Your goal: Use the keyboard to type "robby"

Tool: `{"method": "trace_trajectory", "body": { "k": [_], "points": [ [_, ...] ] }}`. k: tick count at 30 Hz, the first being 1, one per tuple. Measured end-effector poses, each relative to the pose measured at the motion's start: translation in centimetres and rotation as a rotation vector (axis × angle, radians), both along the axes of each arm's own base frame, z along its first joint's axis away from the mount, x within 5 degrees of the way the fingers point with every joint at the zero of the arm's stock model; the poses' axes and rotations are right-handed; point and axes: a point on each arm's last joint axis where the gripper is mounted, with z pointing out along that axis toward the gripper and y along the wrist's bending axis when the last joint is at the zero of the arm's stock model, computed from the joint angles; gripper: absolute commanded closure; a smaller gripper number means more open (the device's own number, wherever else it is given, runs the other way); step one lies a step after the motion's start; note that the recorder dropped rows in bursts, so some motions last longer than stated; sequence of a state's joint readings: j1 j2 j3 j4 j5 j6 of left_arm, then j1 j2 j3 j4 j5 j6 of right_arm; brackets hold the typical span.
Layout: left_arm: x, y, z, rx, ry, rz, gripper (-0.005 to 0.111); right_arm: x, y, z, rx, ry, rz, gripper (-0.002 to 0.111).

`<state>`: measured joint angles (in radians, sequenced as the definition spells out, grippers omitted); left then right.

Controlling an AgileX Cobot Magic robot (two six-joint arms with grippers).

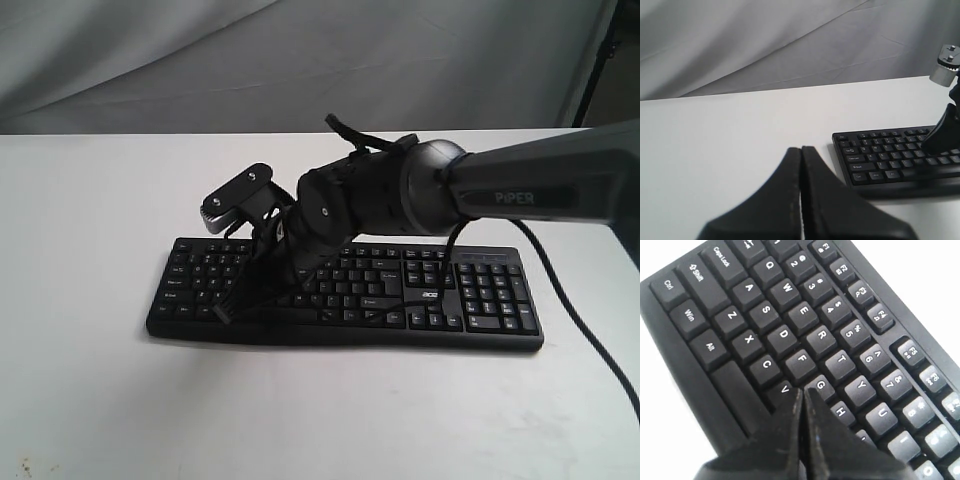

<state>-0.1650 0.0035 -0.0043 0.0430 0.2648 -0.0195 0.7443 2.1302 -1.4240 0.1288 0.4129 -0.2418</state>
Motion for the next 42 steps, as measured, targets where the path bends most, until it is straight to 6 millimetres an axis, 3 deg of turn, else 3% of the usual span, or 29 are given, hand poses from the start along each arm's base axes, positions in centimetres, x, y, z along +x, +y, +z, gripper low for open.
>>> {"method": "trace_trajectory", "body": {
  "k": [10,34,42],
  "points": [
    [0.0,0.0,0.0,0.0,0.0,0.0,0.107,0.0,0.0,-1.4,-0.02,0.021,0.0,0.108],
    [0.0,0.0,0.0,0.0,0.0,0.0,0.107,0.0,0.0,-1.4,-0.022,0.026,-0.001,0.108],
    [0.0,0.0,0.0,0.0,0.0,0.0,0.107,0.0,-0.3,2.8,0.028,-0.042,0.001,0.108]
  ]
}}
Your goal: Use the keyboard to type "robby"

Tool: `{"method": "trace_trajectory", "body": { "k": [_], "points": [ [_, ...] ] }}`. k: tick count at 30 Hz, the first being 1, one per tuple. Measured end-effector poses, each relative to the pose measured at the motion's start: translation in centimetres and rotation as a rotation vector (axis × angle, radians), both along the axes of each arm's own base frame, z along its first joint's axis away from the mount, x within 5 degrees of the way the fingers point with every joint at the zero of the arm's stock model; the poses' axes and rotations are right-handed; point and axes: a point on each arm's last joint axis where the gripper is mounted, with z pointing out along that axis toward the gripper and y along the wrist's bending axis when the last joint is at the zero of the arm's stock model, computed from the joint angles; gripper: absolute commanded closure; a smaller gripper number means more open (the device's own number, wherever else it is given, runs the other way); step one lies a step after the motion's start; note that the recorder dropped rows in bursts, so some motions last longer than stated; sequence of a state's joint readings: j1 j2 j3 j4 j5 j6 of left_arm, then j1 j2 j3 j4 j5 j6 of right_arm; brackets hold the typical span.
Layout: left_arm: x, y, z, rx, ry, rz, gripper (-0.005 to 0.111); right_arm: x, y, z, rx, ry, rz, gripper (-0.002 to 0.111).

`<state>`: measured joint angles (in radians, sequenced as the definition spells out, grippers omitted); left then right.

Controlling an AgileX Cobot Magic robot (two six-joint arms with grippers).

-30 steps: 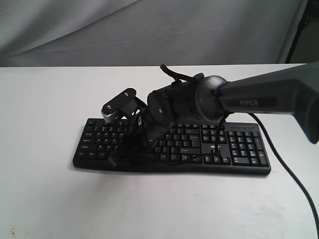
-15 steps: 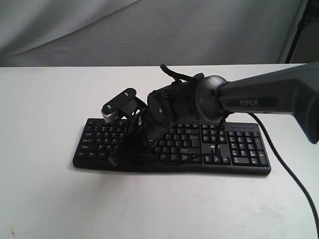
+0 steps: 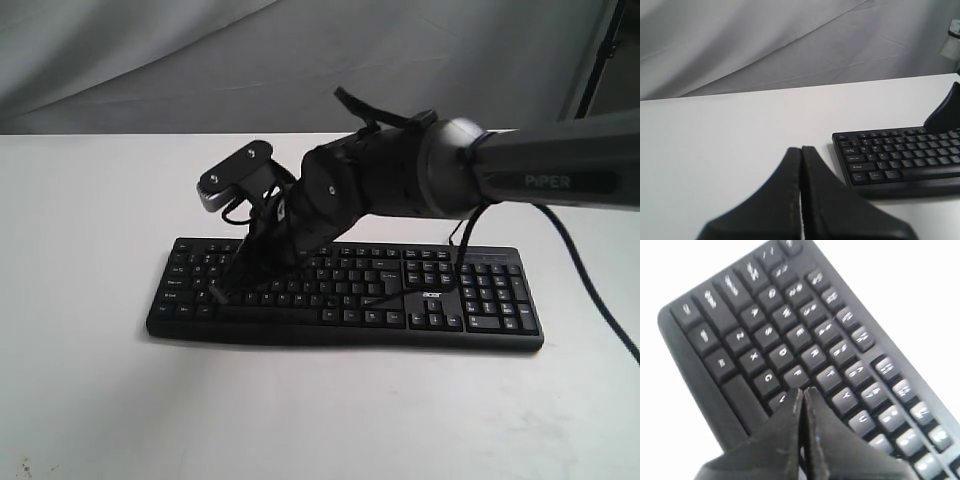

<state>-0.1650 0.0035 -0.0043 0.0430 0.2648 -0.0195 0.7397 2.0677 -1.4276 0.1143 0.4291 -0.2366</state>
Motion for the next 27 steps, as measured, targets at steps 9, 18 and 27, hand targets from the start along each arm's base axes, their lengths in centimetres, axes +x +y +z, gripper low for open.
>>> {"method": "trace_trajectory", "body": {
  "k": [9,18,27],
  "points": [
    [0.0,0.0,0.0,0.0,0.0,0.0,0.107,2.0,-0.4,0.2,-0.002,-0.005,-0.03,0.108],
    [0.0,0.0,0.0,0.0,0.0,0.0,0.107,2.4,-0.7,-1.6,-0.033,0.032,-0.04,0.108],
    [0.0,0.0,0.0,0.0,0.0,0.0,0.107,2.7,-0.4,-2.7,-0.026,0.023,-0.044,0.108]
  ]
}}
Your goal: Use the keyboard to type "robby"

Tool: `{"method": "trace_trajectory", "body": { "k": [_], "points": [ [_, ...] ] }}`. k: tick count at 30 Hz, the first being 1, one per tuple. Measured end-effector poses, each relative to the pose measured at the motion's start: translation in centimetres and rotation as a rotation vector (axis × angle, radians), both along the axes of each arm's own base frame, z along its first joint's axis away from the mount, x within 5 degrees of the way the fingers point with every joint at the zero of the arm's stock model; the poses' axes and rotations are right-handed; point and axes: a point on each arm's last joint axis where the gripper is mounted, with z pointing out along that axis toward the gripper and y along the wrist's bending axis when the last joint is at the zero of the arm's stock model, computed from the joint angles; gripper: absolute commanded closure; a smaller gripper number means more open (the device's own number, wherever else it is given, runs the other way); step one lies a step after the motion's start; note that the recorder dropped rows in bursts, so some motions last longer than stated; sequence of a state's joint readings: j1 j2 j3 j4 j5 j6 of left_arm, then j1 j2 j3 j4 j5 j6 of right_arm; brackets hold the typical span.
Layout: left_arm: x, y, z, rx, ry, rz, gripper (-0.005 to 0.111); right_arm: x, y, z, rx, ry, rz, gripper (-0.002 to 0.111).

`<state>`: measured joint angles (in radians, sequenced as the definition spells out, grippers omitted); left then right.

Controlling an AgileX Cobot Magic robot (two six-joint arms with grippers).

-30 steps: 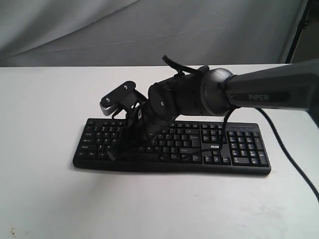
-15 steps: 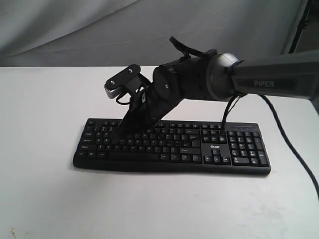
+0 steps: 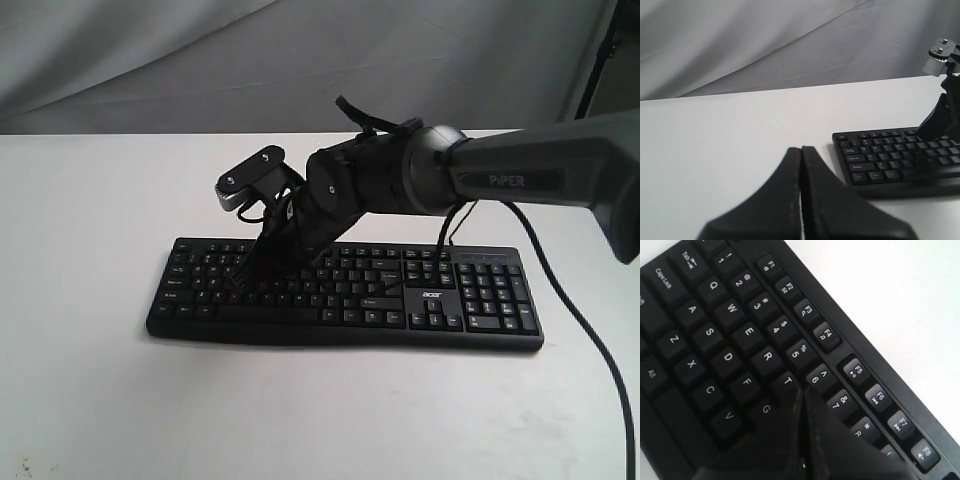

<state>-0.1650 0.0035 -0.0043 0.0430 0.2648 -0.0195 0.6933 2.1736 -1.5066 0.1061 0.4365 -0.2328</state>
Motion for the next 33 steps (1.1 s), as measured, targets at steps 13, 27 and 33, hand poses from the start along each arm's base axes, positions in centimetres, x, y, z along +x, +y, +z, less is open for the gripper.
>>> {"method": "trace_trajectory", "body": {
  "k": [13,27,33],
  "points": [
    [0.0,0.0,0.0,0.0,0.0,0.0,0.107,0.6,-0.4,0.1,0.018,-0.02,-0.019,0.108],
    [0.0,0.0,0.0,0.0,0.0,0.0,0.107,0.5,0.0,-1.3,0.01,0.0,-0.017,0.108],
    [0.0,0.0,0.0,0.0,0.0,0.0,0.107,0.5,0.0,-1.4,0.009,0.001,-0.017,0.108]
  ]
}}
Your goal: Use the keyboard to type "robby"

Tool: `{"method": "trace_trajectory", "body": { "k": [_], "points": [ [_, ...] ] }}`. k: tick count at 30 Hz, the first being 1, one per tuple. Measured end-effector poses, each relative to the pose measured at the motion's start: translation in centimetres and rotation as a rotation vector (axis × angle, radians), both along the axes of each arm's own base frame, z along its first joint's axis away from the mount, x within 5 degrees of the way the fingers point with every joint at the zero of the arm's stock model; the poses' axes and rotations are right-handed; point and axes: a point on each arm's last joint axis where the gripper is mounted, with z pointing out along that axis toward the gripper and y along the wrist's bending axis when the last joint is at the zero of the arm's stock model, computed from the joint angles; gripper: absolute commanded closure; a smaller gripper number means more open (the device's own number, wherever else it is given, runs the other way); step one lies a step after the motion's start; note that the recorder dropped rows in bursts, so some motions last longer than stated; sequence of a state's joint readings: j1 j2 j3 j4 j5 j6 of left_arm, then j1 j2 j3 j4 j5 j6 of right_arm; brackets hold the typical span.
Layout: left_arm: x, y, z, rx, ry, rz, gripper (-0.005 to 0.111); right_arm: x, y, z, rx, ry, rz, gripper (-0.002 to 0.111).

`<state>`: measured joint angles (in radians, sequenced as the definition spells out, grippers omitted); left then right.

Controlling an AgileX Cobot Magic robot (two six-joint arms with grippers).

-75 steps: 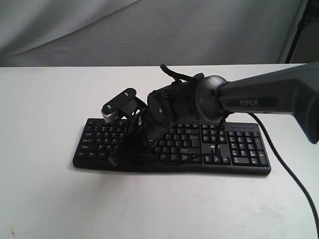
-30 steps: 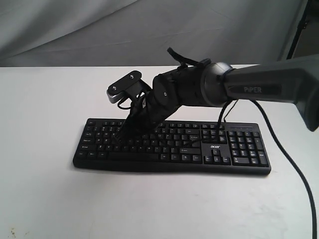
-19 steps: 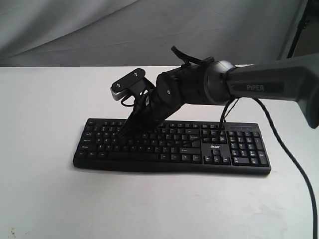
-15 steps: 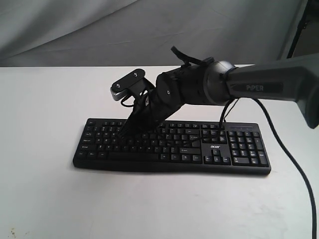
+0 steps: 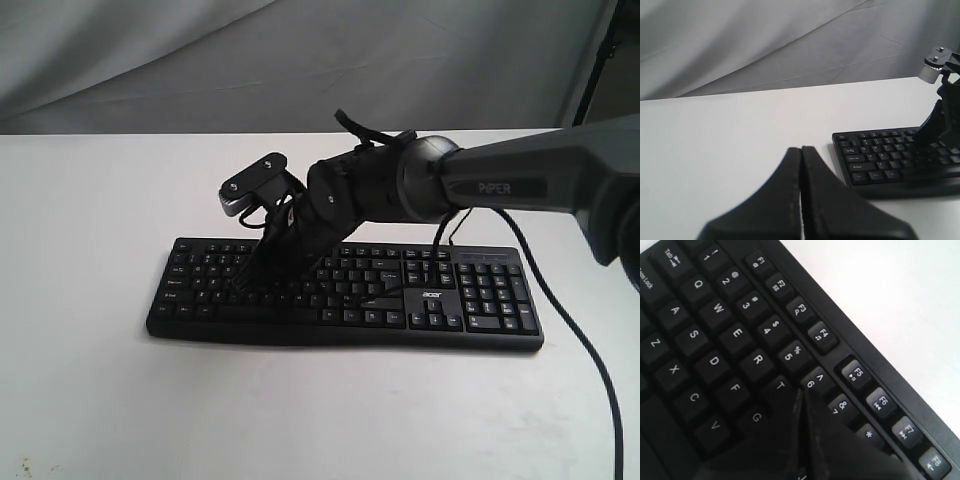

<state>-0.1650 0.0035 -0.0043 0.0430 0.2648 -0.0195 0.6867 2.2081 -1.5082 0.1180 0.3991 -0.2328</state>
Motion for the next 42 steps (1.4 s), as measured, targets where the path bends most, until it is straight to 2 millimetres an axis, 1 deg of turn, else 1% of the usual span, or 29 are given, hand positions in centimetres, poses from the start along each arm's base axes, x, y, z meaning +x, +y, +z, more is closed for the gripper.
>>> {"method": "trace_trajectory", "body": {
  "k": [3,8,10,12,14,17,19,20,22,24,25,27,29,30,32,34,37,41,42],
  "points": [
    [0.0,0.0,0.0,0.0,0.0,0.0,0.107,0.0,0.0,-0.6,-0.008,0.009,0.0,0.108],
    [0.0,0.0,0.0,0.0,0.0,0.0,0.107,0.0,0.0,-0.6,-0.005,0.008,-0.001,0.108],
    [0.0,0.0,0.0,0.0,0.0,0.0,0.107,0.0,0.0,-0.3,-0.005,0.009,-0.001,0.108],
    [0.0,0.0,0.0,0.0,0.0,0.0,0.107,-0.2,-0.1,0.4,-0.007,0.013,0.001,0.108],
    [0.0,0.0,0.0,0.0,0.0,0.0,0.107,-0.4,-0.3,2.0,-0.003,0.007,0.007,0.108],
    [0.0,0.0,0.0,0.0,0.0,0.0,0.107,-1.4,-1.1,5.6,0.029,-0.022,-0.005,0.108],
    [0.0,0.0,0.0,0.0,0.0,0.0,0.107,-2.7,-2.2,8.5,0.069,-0.049,-0.024,0.108],
    [0.0,0.0,0.0,0.0,0.0,0.0,0.107,-3.5,-2.8,9.5,0.084,-0.051,-0.035,0.108],
    [0.0,0.0,0.0,0.0,0.0,0.0,0.107,-5.7,-4.3,12.3,0.135,-0.068,-0.057,0.108],
    [0.0,0.0,0.0,0.0,0.0,0.0,0.107,-8.3,-6.0,15.2,0.187,-0.098,-0.064,0.108],
    [0.0,0.0,0.0,0.0,0.0,0.0,0.107,-9.8,-6.9,16.2,0.209,-0.108,-0.063,0.108],
    [0.0,0.0,0.0,0.0,0.0,0.0,0.107,-12.5,-8.6,17.5,0.242,-0.121,-0.061,0.108],
    [0.0,0.0,0.0,0.0,0.0,0.0,0.107,-15.2,-10.5,17.9,0.281,-0.109,-0.089,0.108],
    [0.0,0.0,0.0,0.0,0.0,0.0,0.107,-17.0,-12.1,17.4,0.298,-0.094,-0.121,0.108],
    [0.0,0.0,0.0,0.0,0.0,0.0,0.107,-18.2,-13.4,17.0,0.304,-0.113,-0.13,0.108],
    [0.0,0.0,0.0,0.0,0.0,0.0,0.107,-19.0,-14.2,16.6,0.307,-0.136,-0.13,0.108],
    [0.0,0.0,0.0,0.0,0.0,0.0,0.107,-19.6,-14.8,16.4,0.31,-0.154,-0.127,0.108],
    [0.0,0.0,0.0,0.0,0.0,0.0,0.107,-19.5,-15.0,16.3,0.319,-0.168,-0.134,0.108],
    [0.0,0.0,0.0,0.0,0.0,0.0,0.107,-19.3,-15.3,16.5,0.323,-0.179,-0.15,0.108]
  ]
}}
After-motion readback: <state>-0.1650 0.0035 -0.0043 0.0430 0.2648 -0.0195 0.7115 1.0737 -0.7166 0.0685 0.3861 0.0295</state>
